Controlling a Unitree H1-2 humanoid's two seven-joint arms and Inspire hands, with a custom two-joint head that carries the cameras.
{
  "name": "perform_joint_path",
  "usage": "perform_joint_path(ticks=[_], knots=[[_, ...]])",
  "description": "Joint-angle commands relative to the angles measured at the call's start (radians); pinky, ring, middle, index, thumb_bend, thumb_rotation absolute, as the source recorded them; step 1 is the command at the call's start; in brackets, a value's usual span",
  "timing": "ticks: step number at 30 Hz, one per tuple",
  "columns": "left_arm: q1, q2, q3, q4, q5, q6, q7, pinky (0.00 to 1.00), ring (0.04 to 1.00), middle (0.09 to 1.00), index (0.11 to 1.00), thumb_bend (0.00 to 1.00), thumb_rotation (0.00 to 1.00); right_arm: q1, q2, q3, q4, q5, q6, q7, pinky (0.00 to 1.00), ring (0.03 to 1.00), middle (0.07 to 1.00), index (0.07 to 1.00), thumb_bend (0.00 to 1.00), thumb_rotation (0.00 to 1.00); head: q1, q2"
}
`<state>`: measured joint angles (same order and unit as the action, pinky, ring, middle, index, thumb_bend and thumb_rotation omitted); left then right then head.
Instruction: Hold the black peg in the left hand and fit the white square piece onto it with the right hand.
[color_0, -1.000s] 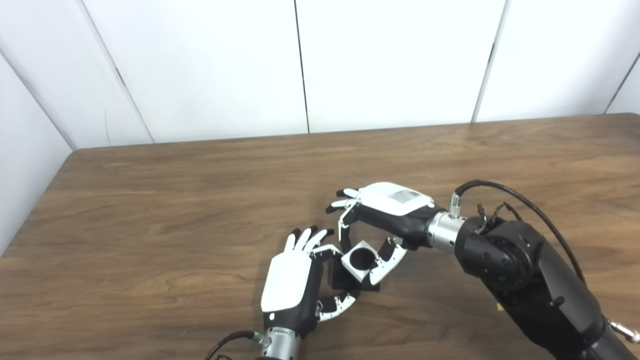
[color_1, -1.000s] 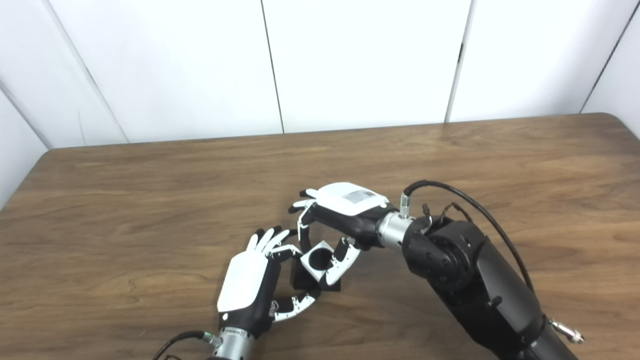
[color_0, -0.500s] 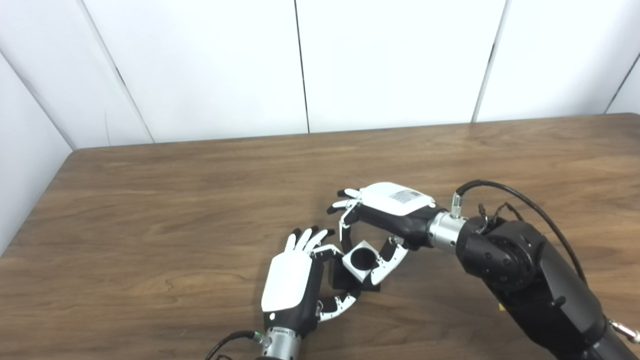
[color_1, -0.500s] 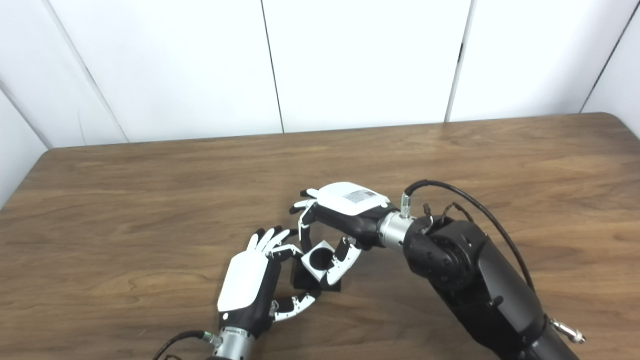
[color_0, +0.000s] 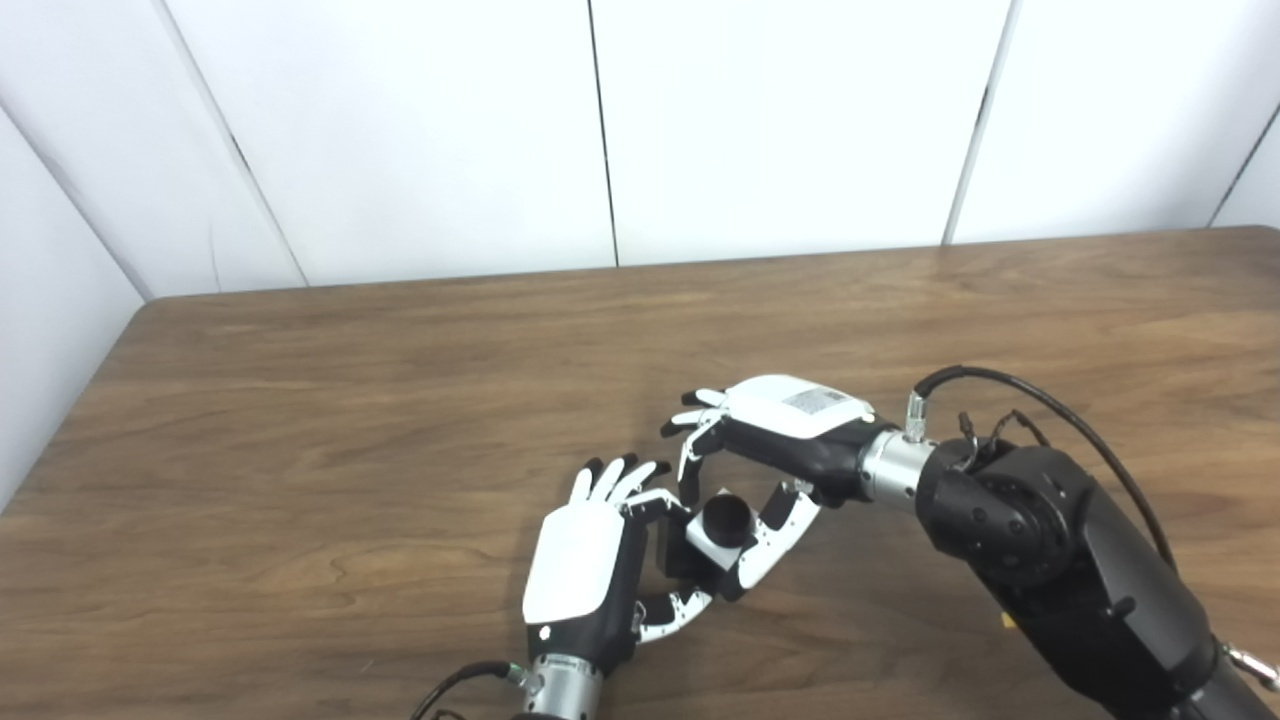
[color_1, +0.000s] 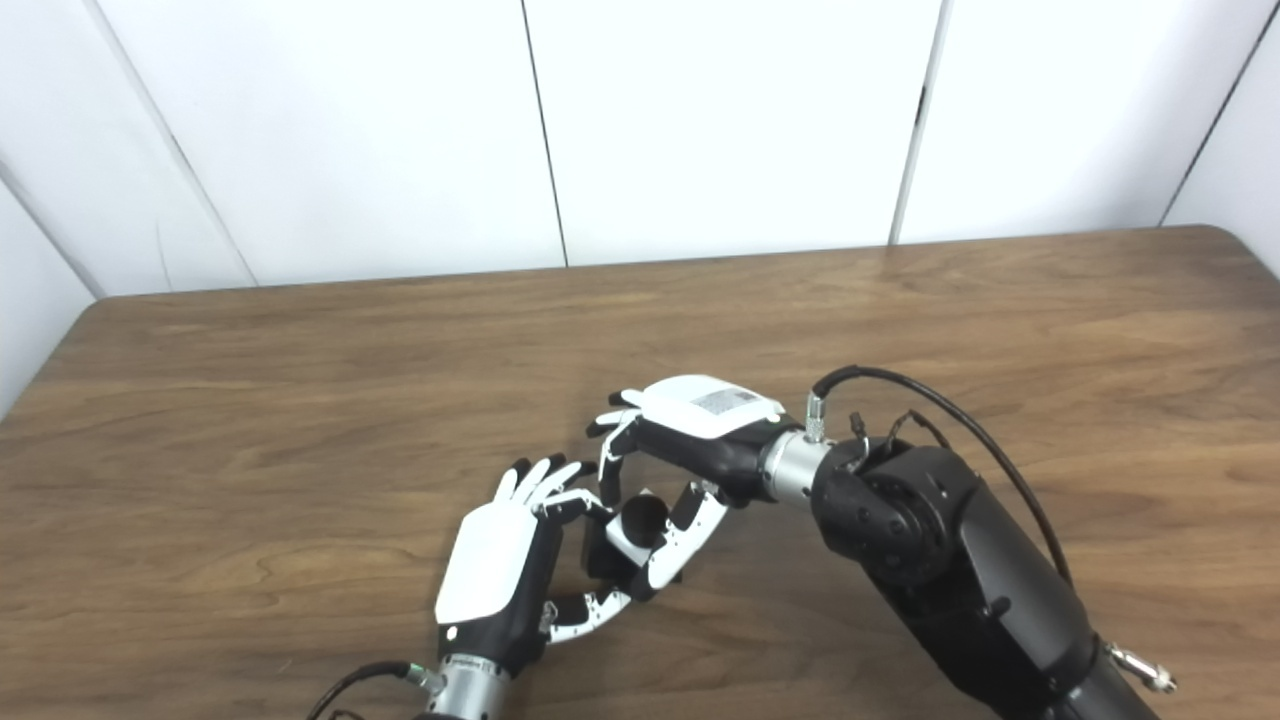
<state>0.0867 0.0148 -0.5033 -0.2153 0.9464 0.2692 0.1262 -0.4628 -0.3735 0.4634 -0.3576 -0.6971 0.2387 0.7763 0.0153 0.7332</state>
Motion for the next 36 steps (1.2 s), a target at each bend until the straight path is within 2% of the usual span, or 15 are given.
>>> perform_joint_path(ticks=[1, 12, 22, 29, 36], knots=[[0.023, -0.032, -0.019, 0.025, 0.014, 0.024, -0.027, 1.0, 0.937, 0.865, 0.698, 0.77, 0.35, -0.024, -0.009, -0.011, -0.019, -0.002, -0.009, -0.004, 1.0, 1.0, 0.916, 0.677, 1.0, 0.36, 0.001, 0.0], [0.02, -0.037, -0.015, 0.029, 0.008, 0.028, -0.024, 0.98, 0.931, 0.867, 0.767, 0.84, 0.37, -0.025, -0.008, -0.018, -0.009, 0.008, -0.02, -0.019, 1.0, 1.0, 0.91, 0.667, 1.0, 0.35, 0.004, 0.002], [0.02, -0.025, -0.004, -0.001, 0.002, 0.03, -0.038, 1.0, 0.936, 0.872, 0.746, 0.85, 0.38, -0.064, -0.015, -0.03, -0.035, 0.01, 0.01, 0.015, 1.0, 1.0, 0.908, 0.665, 1.0, 0.36, 0.005, -0.008], [0.022, -0.008, 0.018, -0.057, 0.005, 0.031, -0.047, 0.94, 0.899, 0.843, 0.719, 0.86, 0.38, -0.086, -0.015, -0.067, -0.063, 0.014, 0.048, 0.036, 1.0, 1.0, 0.912, 0.669, 1.0, 0.34, 0.008, -0.016], [0.025, -0.011, 0.059, -0.124, -0.02, 0.053, -0.101, 0.98, 0.929, 0.866, 0.728, 0.87, 0.41, -0.112, -0.007, -0.114, -0.067, 0.067, 0.074, 0.033, 0.98, 1.0, 0.914, 0.665, 0.99, 0.36, 0.012, -0.022]])
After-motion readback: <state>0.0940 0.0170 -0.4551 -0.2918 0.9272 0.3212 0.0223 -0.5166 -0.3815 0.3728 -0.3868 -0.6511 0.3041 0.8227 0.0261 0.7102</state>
